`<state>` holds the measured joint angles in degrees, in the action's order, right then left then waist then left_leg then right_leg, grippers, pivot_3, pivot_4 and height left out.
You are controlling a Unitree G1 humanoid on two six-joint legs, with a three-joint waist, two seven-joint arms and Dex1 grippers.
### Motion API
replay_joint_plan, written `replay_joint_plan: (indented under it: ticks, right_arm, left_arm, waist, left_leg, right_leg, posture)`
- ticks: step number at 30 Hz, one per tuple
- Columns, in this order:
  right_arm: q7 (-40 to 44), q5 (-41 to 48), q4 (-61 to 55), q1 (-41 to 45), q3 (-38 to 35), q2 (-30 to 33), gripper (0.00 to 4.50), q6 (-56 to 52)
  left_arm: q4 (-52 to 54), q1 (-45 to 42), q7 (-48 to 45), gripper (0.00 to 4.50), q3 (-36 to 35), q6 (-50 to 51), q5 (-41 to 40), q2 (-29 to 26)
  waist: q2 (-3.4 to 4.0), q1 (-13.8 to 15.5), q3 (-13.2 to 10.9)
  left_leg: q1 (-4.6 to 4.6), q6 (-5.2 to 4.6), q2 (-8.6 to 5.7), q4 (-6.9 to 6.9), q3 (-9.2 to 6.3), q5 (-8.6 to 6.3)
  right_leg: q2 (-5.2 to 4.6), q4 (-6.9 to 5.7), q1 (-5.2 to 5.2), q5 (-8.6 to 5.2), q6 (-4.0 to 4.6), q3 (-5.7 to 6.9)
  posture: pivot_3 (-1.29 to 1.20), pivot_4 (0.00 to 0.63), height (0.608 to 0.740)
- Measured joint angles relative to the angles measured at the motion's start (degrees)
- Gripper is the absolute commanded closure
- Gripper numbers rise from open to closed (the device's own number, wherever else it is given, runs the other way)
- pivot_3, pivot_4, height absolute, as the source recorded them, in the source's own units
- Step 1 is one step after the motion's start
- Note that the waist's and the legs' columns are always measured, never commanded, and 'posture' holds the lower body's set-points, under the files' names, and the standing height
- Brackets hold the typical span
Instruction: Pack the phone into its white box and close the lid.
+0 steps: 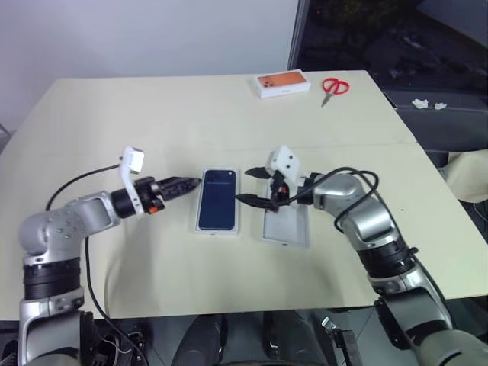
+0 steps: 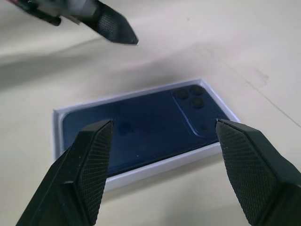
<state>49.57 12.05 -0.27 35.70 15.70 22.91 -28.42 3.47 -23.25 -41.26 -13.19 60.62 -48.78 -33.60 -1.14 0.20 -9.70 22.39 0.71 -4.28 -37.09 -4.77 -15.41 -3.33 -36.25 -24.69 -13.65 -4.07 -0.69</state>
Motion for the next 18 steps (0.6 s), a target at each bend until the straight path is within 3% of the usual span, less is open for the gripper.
replay_joint_plan:
  ticks: [9, 10, 13, 17, 18]
  right_arm:
    - [-0.01, -2.41, 1.85, 1.37, 0.19, -0.11, 0.87, 2.95]
    - [-0.04, -2.53, 1.93, 1.37, 0.2, -0.23, 1.13, 3.06]
    - [-0.21, -2.59, 2.27, 1.23, 0.2, -1.49, 2.19, 2.95]
    - [-1.49, -3.66, 2.27, 0.71, 1.77, -3.55, 4.27, 2.9]
    - [-1.73, -3.9, 2.27, 0.64, 2.11, -3.95, 4.5, 2.87]
  left_arm:
    - [-1.22, 0.44, -1.0, 0.31, 1.48, -5.48, 4.04, 0.2]
    - [-1.23, 0.62, -1.12, 0.26, 1.78, -5.96, 4.46, 0.2]
    - [-1.68, 0.7, -0.96, 1.14, 2.17, -5.96, 4.59, 0.75]
    - [-2.87, 0.66, -0.34, 3.13, 2.71, -5.97, 4.72, 2.6]
    - [-2.87, 0.66, -0.21, 3.67, 2.97, -5.97, 4.85, 2.76]
  waist:
    - [0.0, -0.09, 0.0]
    - [0.0, -0.13, 0.0]
    - [0.0, -0.35, 0.0]
    - [0.0, -0.88, 0.0]
    - [0.0, -0.9, 0.0]
  left_leg:
    - [0.0, -0.01, 0.01, 0.0, -0.01, 0.0]
    - [0.0, -0.01, 0.01, 0.0, -0.01, 0.0]
    - [0.0, -0.01, 0.01, 0.01, -0.02, 0.0]
    - [0.0, -0.01, 0.01, 0.0, -0.02, 0.0]
    - [0.0, -0.01, 0.01, 0.0, -0.02, 0.0]
  right_leg:
    - [0.02, 0.0, -0.01, 0.0, 0.0, 0.0]
    - [0.02, 0.0, -0.01, 0.0, 0.0, 0.0]
    - [0.03, 0.0, -0.01, 0.0, 0.0, 0.01]
    - [0.03, -0.01, 0.0, 0.0, 0.0, 0.0]
    - [0.04, -0.01, -0.01, 0.0, 0.0, 0.0]
  posture:
    - [0.0, 0.15, 0.74]
    - [0.0, 0.15, 0.74]
    - [0.0, 0.15, 0.74]
    - [0.0, 0.15, 0.74]
    - [0.0, 0.15, 0.74]
